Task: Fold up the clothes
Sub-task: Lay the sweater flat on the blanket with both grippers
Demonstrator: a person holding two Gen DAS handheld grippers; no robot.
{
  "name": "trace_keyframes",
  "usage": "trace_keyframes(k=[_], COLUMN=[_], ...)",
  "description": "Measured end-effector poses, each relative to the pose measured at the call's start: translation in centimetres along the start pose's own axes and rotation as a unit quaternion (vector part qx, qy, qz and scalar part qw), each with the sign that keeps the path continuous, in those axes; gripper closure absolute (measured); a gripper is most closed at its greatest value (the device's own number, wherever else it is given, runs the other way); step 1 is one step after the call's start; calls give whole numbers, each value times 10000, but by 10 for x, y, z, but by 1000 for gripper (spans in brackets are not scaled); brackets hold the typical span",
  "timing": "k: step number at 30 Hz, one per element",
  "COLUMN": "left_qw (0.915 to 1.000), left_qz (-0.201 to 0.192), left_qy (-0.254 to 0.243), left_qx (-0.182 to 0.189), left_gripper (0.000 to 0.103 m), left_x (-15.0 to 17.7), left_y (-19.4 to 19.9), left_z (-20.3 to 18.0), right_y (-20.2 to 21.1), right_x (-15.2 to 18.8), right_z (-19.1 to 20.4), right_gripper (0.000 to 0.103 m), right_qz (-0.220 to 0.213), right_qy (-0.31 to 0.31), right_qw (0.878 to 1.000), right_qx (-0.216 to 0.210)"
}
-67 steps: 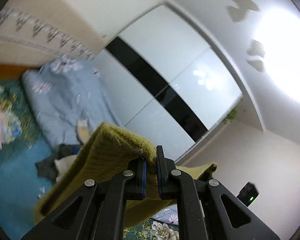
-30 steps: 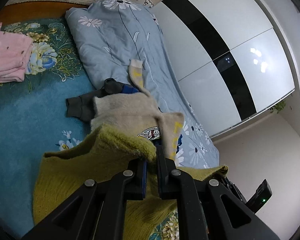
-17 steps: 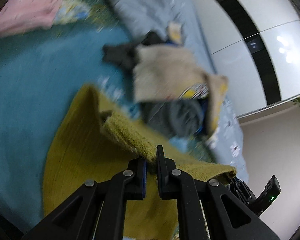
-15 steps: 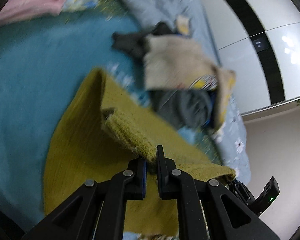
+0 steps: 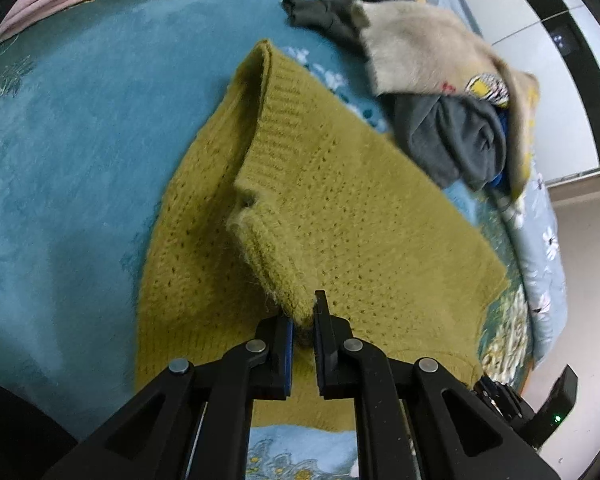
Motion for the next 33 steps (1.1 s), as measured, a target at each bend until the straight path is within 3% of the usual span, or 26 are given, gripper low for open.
trace_keyframes(k=[4, 5, 6, 8, 10, 14, 17, 22, 25, 28, 30, 33], left_qw=[9994, 9992, 9989, 9985, 9985, 9985, 9979, 9974, 9974, 9975, 9976, 9980], left_qz=[261, 295, 323, 349, 346, 355, 409, 424, 390, 345, 310, 257], left_qy=[215, 269, 329, 417, 418, 406, 483, 578, 589, 593, 579, 537], left_qx=[-29, -15, 9, 71, 82, 98, 98, 114, 140, 178, 200, 223], left_gripper=[94, 94, 94, 94, 93, 93, 93, 92, 92, 92, 92, 92], left_x=[5, 6, 7, 8, 9, 12, 12, 12, 12, 12, 12, 13], left_y=[-7, -8, -8, -7, -5, -3, -4, -3, -1, 3, 5, 10], left_z=[12, 14, 17, 21, 23, 26, 29, 33, 35, 37, 38, 39], right_y=[25, 31, 35, 34, 27, 3, -16, -36, -43, -48, -49, -44], right_x=[6, 7, 8, 11, 16, 27, 31, 32, 36, 41, 42, 31], right_z=[-19, -25, -32, -45, -53, -66, -64, -57, -55, -52, -52, -53], right_gripper=[71, 63, 56, 53, 52, 53, 53, 51, 56, 69, 84, 92], right_qz=[-194, -256, -320, -365, -338, -277, -148, -59, -83, 32, 105, 26], right_qy=[-409, -556, -817, -1515, -2200, -3593, -4142, -4786, -5184, -5477, -5581, -5487], right_qw=[9989, 9981, 9958, 9846, 9657, 9071, 8768, 8395, 8145, 7955, 7931, 8030], right_qx=[-78, -119, -274, -799, -1335, -2174, -2439, -2570, -2604, -2593, -2436, -2325])
Point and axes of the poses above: each gripper's, at about its wrist camera, not at the fingertips, and y roughly against the way its jaws point, z to its left, x to its underside, the point moved 5 cm from there along -y, roughly the way its jaws point, and after that the axes turned 4 degrees about -x, right-handed, at the moved point
